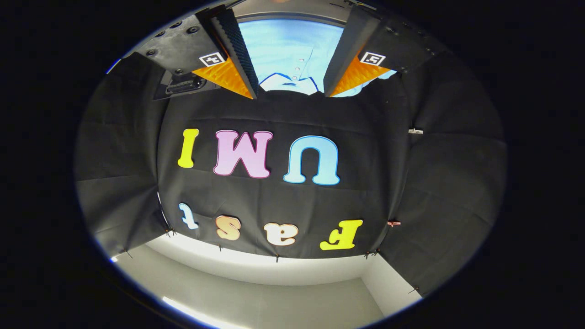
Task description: Put the clothes into the washing machine and then close the washing machine lid.
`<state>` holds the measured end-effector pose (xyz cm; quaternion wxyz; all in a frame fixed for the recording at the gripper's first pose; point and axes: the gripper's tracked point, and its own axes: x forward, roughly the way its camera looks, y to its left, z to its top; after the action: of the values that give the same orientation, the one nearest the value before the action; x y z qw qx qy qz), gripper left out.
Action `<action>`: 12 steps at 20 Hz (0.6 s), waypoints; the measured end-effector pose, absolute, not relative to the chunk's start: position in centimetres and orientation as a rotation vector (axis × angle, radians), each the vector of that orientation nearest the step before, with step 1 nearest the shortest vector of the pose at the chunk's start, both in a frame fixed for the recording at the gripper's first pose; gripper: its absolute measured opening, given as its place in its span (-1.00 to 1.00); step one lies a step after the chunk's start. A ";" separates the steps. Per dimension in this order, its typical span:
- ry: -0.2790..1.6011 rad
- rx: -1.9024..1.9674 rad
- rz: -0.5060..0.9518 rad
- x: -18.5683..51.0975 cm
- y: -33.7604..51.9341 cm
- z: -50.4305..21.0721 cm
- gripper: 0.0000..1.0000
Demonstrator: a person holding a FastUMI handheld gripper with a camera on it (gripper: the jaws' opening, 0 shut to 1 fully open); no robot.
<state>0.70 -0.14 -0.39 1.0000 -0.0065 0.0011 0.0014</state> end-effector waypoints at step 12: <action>0.019 -0.018 -0.007 2.2 -0.6 -0.9 0.82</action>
<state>2.23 -0.62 -0.92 0.9999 -0.0090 0.0093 -0.0033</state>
